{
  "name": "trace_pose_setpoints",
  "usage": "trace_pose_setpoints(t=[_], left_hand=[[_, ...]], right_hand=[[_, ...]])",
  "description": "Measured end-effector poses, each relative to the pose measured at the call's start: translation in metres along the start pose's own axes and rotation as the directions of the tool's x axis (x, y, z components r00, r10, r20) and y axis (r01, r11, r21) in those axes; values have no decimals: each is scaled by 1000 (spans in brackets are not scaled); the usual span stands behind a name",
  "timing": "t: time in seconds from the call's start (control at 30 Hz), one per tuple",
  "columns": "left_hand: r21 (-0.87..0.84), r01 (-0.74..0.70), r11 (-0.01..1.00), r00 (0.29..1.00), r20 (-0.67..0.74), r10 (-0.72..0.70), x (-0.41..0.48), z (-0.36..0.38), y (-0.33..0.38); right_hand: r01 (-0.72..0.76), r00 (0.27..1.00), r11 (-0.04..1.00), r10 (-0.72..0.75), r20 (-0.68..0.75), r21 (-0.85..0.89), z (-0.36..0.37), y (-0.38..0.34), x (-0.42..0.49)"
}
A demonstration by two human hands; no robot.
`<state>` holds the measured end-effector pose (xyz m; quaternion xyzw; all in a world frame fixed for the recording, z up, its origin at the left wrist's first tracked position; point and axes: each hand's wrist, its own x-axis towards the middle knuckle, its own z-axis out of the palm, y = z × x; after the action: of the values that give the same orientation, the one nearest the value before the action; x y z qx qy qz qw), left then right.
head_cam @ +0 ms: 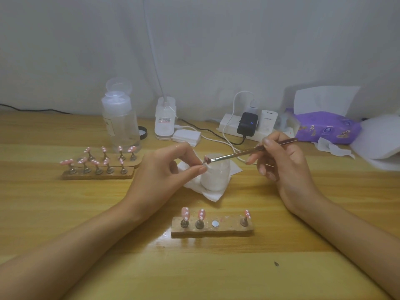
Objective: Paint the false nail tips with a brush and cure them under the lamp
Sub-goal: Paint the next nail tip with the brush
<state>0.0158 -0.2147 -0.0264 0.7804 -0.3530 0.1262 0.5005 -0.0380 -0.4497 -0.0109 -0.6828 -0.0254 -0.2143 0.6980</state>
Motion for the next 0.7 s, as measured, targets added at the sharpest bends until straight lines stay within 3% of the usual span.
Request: trace_pose_setpoints(t=[0.17, 0.27, 0.43, 0.6, 0.7], left_hand=[[12, 4, 1000, 1000, 1, -4, 1, 0, 0], [12, 5, 1000, 1000, -5, -5, 1, 0, 0], [7, -1, 1000, 1000, -2, 1, 1, 0, 1], [4, -10, 1000, 1000, 0, 10, 1, 0, 1], [5, -13, 1000, 1000, -1, 13, 0, 0, 0]], right_hand=[[9, 1000, 998, -8, -16, 67, -1, -1, 0], [14, 999, 1000, -15, 34, 27, 0, 0, 0], [-14, 999, 1000, 14, -34, 26, -2, 2, 2], [5, 999, 999, -7, 37, 48, -2, 1, 1], [-17, 1000, 1000, 17, -2, 11, -2, 3, 3]])
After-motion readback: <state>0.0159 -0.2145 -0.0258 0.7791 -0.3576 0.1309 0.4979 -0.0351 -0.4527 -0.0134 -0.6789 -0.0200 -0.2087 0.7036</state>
